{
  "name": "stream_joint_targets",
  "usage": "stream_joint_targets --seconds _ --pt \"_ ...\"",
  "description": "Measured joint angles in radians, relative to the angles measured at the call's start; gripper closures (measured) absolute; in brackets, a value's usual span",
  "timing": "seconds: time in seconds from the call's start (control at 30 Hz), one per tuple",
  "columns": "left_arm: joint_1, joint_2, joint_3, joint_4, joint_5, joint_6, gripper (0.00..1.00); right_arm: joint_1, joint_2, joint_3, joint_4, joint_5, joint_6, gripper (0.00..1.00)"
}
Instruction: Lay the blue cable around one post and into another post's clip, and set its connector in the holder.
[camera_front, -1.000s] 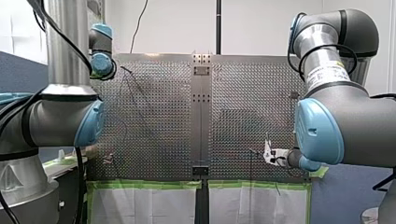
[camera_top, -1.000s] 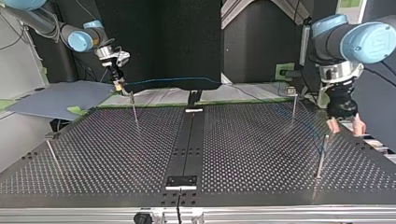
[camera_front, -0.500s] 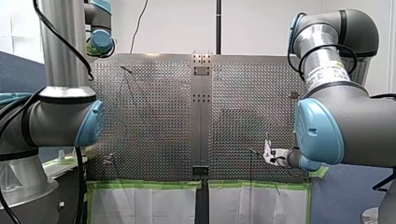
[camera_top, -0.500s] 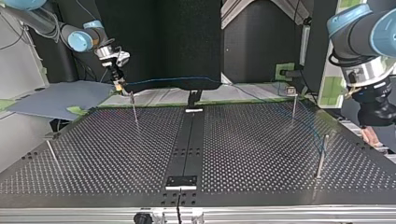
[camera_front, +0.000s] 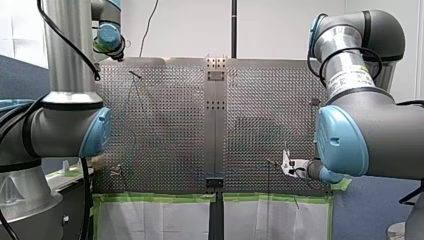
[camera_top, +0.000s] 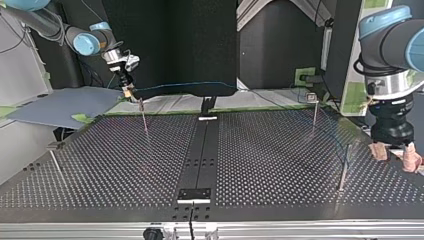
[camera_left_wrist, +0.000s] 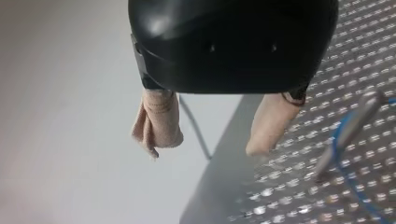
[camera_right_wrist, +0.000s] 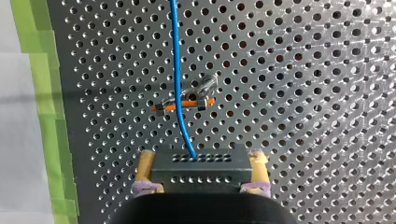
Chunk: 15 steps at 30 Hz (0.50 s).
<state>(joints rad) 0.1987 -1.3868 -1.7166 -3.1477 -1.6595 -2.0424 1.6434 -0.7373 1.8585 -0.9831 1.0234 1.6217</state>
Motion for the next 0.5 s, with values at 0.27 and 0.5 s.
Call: stream_joint_targets --seconds 0.27,0.5 --pt "-0.001 0.000 0.000 -0.091 0.033 0.091 0.00 0.001 0.000 0.000 0.001 0.000 -0.001 1.00" --pt "0.000 0.000 0.000 -0.160 0.034 0.162 0.00 0.002 0.000 0.000 0.000 0.000 0.000 1.00"
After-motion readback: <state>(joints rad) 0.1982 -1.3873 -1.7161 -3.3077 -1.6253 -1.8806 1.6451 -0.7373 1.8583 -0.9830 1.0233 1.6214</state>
